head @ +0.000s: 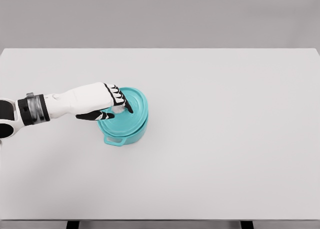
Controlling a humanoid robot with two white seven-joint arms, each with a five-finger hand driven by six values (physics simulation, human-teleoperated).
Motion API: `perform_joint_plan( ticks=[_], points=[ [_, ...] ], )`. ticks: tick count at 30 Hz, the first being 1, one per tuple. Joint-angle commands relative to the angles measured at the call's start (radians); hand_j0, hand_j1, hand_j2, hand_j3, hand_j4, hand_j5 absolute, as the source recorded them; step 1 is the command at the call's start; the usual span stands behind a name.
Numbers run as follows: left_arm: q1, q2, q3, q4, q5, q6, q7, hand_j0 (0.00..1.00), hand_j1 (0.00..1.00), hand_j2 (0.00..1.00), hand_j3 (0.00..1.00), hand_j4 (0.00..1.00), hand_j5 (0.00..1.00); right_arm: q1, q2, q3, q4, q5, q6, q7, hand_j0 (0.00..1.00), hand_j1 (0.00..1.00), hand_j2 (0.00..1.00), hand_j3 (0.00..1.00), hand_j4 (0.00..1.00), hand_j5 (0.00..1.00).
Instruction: Cover the pot with left arm
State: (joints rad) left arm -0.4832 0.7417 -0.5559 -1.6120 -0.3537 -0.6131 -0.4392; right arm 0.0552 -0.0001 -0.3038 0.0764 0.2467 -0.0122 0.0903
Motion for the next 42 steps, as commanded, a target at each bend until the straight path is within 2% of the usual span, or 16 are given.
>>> perform_joint_plan(
  ticks=[1,20,35,42],
  points=[
    [0.000,0.001,0.001,0.000,0.007,0.002,0.001,0.69,0.69,0.69,0.69,0.69,0.69,0.000,0.000,0.000,0.000,0.000,0.000,0.000,1.00,1.00,1.00,1.00,1.00,1.00],
    [0.008,0.001,0.001,0.003,0.006,0.002,0.001,0.72,0.72,0.72,0.72,0.72,0.72,0.000,0.000,0.000,0.000,0.000,0.000,0.000,1.00,1.00,1.00,1.00,1.00,1.00],
    [0.008,0.001,0.001,0.015,0.006,0.002,0.001,0.78,0.78,0.78,0.78,0.78,0.78,0.000,0.000,0.000,0.000,0.000,0.000,0.000,1.00,1.00,1.00,1.00,1.00,1.00],
    [0.009,0.001,0.001,0.015,0.006,0.002,0.001,0.85,0.85,0.85,0.85,0.85,0.85,0.000,0.000,0.000,0.000,0.000,0.000,0.000,1.00,1.00,1.00,1.00,1.00,1.00]
  ],
)
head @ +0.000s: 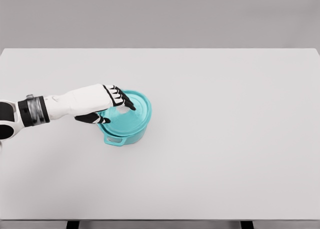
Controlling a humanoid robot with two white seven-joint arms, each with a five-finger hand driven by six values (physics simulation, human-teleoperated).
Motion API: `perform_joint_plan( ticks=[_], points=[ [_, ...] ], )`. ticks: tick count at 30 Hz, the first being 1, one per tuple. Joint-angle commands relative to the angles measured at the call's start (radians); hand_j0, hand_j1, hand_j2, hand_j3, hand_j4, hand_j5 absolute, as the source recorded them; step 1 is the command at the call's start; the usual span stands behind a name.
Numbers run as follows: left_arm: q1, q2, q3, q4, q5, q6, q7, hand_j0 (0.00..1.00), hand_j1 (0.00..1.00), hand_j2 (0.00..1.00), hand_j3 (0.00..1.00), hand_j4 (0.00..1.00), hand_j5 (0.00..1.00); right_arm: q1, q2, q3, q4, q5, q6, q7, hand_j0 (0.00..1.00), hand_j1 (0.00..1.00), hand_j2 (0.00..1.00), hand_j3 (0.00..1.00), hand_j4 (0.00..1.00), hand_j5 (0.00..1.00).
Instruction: Cover the pot with left arm
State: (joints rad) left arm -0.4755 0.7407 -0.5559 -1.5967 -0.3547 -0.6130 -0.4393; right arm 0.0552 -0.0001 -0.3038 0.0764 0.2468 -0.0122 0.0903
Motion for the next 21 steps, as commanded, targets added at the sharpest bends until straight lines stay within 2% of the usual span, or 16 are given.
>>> perform_joint_plan(
  ticks=[1,8,17,21],
  points=[
    [0.002,0.000,0.001,0.000,0.008,0.002,0.001,0.85,0.85,0.85,0.85,0.85,0.85,0.000,0.000,0.000,0.000,0.000,0.000,0.000,1.00,1.00,1.00,1.00,1.00,1.00],
    [0.002,0.003,0.002,-0.006,0.008,0.002,0.001,0.87,0.87,0.87,0.87,0.87,0.87,0.000,0.000,0.000,0.000,0.000,0.000,0.000,1.00,1.00,1.00,1.00,1.00,1.00],
    [-0.011,0.014,0.016,-0.040,0.010,0.002,-0.001,0.99,0.99,0.99,0.99,0.99,0.99,0.000,0.000,0.000,0.000,0.000,0.000,0.000,1.00,1.00,1.00,1.00,1.00,1.00],
    [-0.017,0.014,0.022,-0.054,0.011,0.002,-0.002,1.00,1.00,1.00,1.00,1.00,1.00,0.000,0.000,0.000,0.000,0.000,0.000,0.000,1.00,1.00,1.00,1.00,1.00,1.00]
  ],
)
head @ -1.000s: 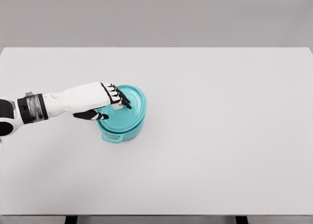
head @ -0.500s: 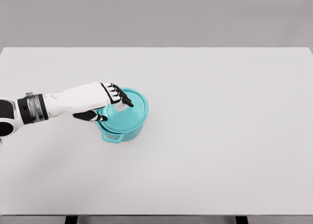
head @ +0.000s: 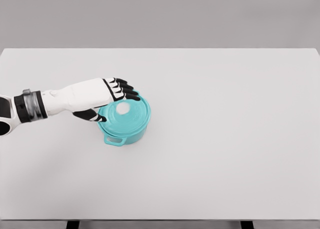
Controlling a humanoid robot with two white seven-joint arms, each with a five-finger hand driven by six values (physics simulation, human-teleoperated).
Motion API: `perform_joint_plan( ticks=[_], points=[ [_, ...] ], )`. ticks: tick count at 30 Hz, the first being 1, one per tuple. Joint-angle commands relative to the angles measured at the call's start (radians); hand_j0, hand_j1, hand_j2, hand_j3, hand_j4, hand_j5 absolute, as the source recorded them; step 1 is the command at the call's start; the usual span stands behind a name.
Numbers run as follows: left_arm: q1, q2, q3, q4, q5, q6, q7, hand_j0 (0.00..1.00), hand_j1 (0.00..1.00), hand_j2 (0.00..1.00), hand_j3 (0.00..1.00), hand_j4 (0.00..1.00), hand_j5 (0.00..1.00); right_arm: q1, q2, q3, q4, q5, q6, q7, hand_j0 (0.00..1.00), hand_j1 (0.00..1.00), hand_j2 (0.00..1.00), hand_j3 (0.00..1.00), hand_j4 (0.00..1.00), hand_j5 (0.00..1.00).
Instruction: Cover the pot with left arm
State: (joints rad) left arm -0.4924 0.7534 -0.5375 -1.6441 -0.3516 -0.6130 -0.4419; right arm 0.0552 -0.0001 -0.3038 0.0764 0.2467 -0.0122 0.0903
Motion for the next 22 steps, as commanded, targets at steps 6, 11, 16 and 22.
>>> perform_joint_plan(
  ticks=[6,11,16,22],
  points=[
    [0.017,0.078,0.160,-0.022,0.016,0.002,-0.003,1.00,1.00,1.00,1.00,1.00,1.00,0.000,0.000,0.000,0.000,0.000,0.000,0.000,1.00,1.00,1.00,1.00,1.00,1.00],
    [0.183,0.084,0.387,0.029,0.030,0.002,-0.003,1.00,1.00,1.00,1.00,1.00,1.00,0.000,0.000,0.000,0.000,0.000,0.000,0.000,1.00,1.00,1.00,1.00,1.00,1.00],
    [0.186,0.087,0.387,0.032,0.028,0.002,-0.005,1.00,1.00,1.00,1.00,1.00,1.00,0.000,0.000,0.000,0.000,0.000,0.000,0.000,1.00,1.00,1.00,1.00,1.00,1.00],
    [0.192,0.086,0.381,0.033,0.019,0.002,-0.005,1.00,1.00,1.00,1.00,1.00,1.00,0.000,0.000,0.000,0.000,0.000,0.000,0.000,1.00,1.00,1.00,1.00,1.00,1.00]
  ],
)
